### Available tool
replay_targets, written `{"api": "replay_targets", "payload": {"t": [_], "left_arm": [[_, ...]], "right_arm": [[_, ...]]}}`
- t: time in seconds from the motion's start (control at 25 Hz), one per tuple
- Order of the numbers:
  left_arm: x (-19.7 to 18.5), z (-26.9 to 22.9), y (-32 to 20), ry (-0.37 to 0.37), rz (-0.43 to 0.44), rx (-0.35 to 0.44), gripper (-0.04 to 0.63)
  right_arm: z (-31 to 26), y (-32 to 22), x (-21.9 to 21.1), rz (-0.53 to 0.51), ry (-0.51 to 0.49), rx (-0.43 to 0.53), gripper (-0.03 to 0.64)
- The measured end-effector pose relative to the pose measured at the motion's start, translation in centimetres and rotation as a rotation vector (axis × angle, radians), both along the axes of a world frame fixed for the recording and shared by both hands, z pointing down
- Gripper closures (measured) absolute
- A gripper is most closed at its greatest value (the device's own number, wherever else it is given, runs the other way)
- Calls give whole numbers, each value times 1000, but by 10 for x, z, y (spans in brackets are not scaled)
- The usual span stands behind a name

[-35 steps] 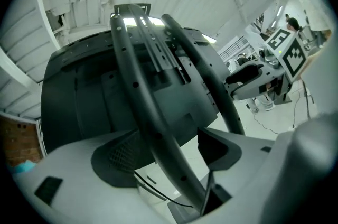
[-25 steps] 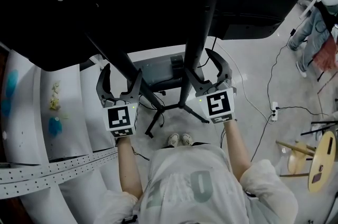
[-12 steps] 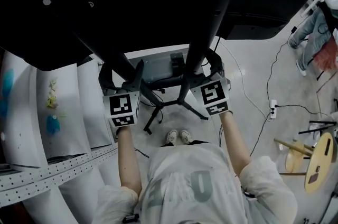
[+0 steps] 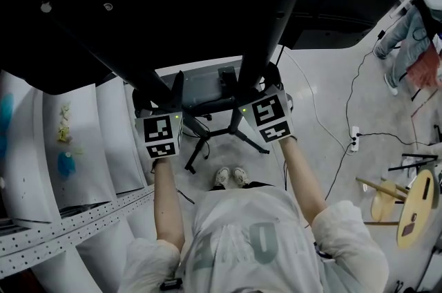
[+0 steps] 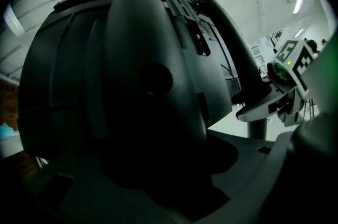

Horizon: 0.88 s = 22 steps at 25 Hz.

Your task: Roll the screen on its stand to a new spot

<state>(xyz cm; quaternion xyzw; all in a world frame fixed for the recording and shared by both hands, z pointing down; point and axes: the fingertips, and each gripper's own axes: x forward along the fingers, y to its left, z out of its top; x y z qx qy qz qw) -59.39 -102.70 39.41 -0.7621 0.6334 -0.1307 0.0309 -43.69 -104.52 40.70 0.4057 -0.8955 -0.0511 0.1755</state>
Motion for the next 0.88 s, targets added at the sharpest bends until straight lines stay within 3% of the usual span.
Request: {"api": "replay_targets", "payload": {"t": [0.76, 0.88], "left_arm": [[15, 0, 47, 30, -55, 5, 327], [19, 1, 74, 34, -62, -6, 328]], "right_arm": [[-7, 36, 14, -66, -23, 11, 331], [-9, 67, 18, -93, -49, 32, 332]]}}
